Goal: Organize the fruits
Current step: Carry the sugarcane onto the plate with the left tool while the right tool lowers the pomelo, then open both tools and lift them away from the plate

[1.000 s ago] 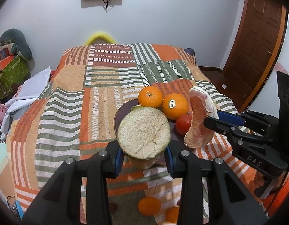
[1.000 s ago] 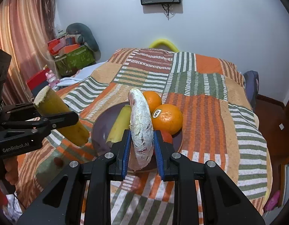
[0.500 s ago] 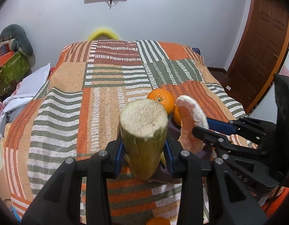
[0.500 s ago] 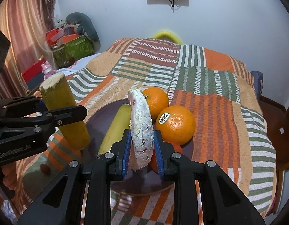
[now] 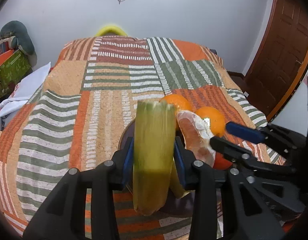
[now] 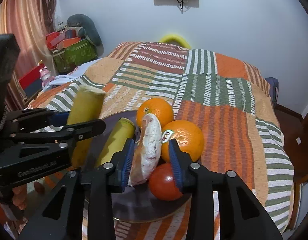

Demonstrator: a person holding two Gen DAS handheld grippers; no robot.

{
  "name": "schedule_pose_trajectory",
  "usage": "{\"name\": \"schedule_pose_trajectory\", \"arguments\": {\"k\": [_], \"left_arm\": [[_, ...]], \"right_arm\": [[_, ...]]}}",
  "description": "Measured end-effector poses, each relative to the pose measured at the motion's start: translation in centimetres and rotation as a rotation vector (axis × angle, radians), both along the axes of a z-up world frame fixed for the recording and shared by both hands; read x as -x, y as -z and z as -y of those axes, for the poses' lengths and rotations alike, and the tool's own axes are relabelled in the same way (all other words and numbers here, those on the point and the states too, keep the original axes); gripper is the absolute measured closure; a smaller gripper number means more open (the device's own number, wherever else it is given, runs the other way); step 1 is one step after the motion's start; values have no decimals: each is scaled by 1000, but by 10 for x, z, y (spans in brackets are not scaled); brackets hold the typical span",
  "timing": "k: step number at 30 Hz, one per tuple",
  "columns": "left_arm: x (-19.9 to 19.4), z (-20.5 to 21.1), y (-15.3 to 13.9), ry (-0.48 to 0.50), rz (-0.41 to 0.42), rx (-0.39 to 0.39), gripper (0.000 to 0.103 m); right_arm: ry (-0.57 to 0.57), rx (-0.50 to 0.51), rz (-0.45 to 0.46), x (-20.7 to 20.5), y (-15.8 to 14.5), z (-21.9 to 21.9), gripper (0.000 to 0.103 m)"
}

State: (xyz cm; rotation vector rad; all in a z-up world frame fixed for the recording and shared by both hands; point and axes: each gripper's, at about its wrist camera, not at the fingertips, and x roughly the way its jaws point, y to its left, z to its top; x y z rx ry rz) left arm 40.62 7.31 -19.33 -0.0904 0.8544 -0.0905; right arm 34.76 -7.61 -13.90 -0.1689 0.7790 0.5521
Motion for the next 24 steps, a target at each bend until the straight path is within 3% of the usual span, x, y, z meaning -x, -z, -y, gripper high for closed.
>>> {"name": "schedule_pose_trajectory", "arguments": {"k": [3, 6, 11, 21, 24], "left_arm": [[-5, -2, 8, -29, -29, -23, 65], [-6, -9, 12, -27, -50, 36, 65], [2, -5, 5, -24, -35, 9, 65], [51, -3, -39, -13, 44, -39, 65], [71, -6, -55, -19, 71, -45, 65]], "right_arm": [[10, -2, 3, 2, -1, 5, 68], [15, -14, -3, 1, 0, 10, 67], [16, 1, 4, 4, 0, 11, 65], [24, -5, 23, 26, -20, 17, 64], [27, -7, 39, 37, -30, 18, 58]]}}
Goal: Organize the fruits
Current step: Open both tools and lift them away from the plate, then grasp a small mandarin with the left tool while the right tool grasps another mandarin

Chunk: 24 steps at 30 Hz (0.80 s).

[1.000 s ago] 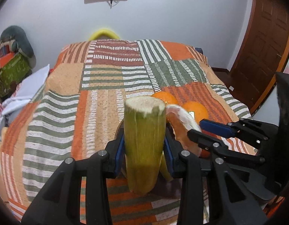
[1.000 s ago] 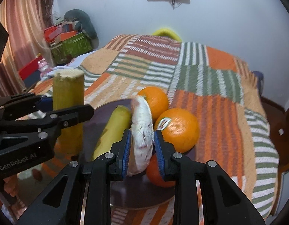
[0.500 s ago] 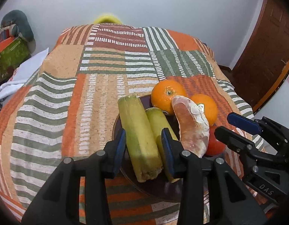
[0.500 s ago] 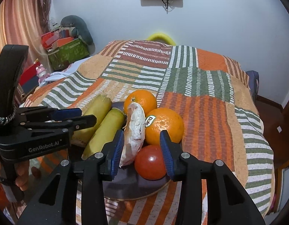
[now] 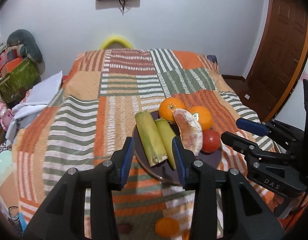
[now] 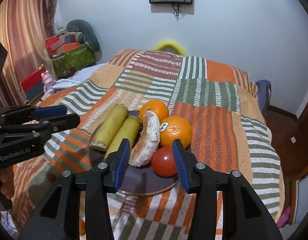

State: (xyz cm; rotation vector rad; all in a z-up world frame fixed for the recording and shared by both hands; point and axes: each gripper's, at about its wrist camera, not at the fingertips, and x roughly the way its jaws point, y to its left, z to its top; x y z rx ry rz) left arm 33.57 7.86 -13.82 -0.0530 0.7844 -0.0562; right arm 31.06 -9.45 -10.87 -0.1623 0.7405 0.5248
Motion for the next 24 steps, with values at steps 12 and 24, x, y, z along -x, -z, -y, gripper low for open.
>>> {"name": "schedule_pose_trajectory", "arguments": {"k": [12, 24], "left_arm": [[85, -16, -45, -57, 72, -21, 53], [142, -37, -31, -75, 19, -20, 48]], "right_arm": [[-13, -22, 75, 67, -37, 1, 31], [-70, -17, -5, 114, -6, -20, 31]]}}
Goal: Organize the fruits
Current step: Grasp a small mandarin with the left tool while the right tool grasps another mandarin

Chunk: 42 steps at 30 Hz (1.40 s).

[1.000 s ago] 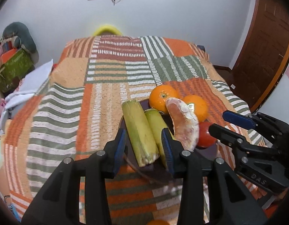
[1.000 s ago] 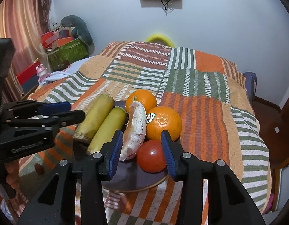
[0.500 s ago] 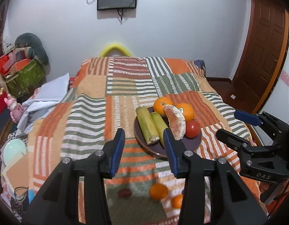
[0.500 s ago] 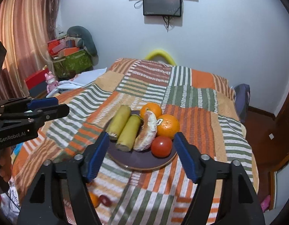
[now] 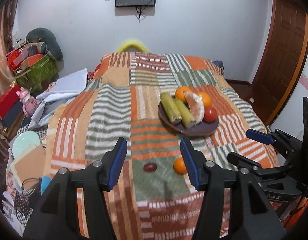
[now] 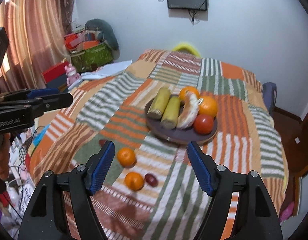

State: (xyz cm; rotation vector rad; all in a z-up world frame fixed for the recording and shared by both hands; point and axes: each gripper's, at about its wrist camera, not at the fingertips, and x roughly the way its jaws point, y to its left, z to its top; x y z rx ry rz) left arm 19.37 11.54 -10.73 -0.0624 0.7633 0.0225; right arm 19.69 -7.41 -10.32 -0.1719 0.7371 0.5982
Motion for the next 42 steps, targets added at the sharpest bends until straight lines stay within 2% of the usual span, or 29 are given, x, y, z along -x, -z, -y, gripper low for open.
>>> {"name": "schedule_pose_trajectory", "arguments": {"k": [4, 9, 13, 15, 22, 27, 30, 33, 36, 42], "left_arm": [[13, -4, 11, 0, -16, 1, 38], [20, -7, 29, -4, -52, 3, 37], [19, -8, 47, -1, -86, 26, 37], [19, -7, 55, 4, -101, 30, 37], [13, -2, 78, 31, -143, 26, 37], [7, 3, 89, 42, -169, 23, 37], [3, 6, 92, 46, -176, 29, 37], [0, 10, 93, 52, -179, 32, 37], [-4, 15, 93, 61, -180, 37, 37], [-14, 28, 93, 85, -179, 41, 37]], "right_arm": [[8, 14, -28, 7, 16, -5, 31], [16, 11, -86, 13, 38, -10, 34], [4, 41, -139, 11, 57, -17, 50], [3, 45, -158, 10, 64, -20, 53], [10, 71, -189, 4, 82, -25, 53], [8, 91, -159, 5, 81, -30, 53], [0, 110, -140, 5, 81, -31, 61], [-20, 100, -140, 5, 78, -30, 75], [-33, 81, -157, 4, 75, -26, 75], [-13, 31, -136, 1, 59, -6, 75]]}}
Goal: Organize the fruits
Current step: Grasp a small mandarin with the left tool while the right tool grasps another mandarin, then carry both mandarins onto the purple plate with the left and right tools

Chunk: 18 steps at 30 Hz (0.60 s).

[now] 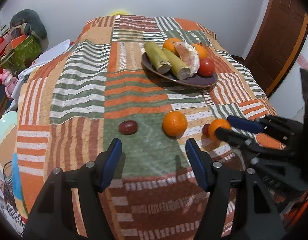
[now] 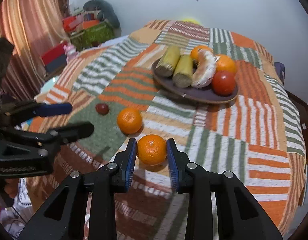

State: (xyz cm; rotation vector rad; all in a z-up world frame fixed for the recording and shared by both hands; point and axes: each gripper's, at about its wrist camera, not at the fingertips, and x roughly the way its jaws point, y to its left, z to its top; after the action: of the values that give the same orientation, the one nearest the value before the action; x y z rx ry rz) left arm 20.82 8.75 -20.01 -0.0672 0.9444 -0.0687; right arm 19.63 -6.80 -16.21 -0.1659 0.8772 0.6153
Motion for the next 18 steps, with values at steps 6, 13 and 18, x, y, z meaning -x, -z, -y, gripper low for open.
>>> {"name": "schedule_pose_trajectory", "arguments": {"k": [6, 13, 18], "left_arm": [[-17, 18, 7, 29, -2, -6, 37], [-41, 31, 25, 43, -49, -9, 48], [-49, 35, 33, 21, -54, -38, 52]], "right_arm": [[70, -25, 45, -16, -18, 31, 75], [146, 4, 54, -37, -10, 59, 75], [163, 3, 29, -44, 1, 70, 75]]}}
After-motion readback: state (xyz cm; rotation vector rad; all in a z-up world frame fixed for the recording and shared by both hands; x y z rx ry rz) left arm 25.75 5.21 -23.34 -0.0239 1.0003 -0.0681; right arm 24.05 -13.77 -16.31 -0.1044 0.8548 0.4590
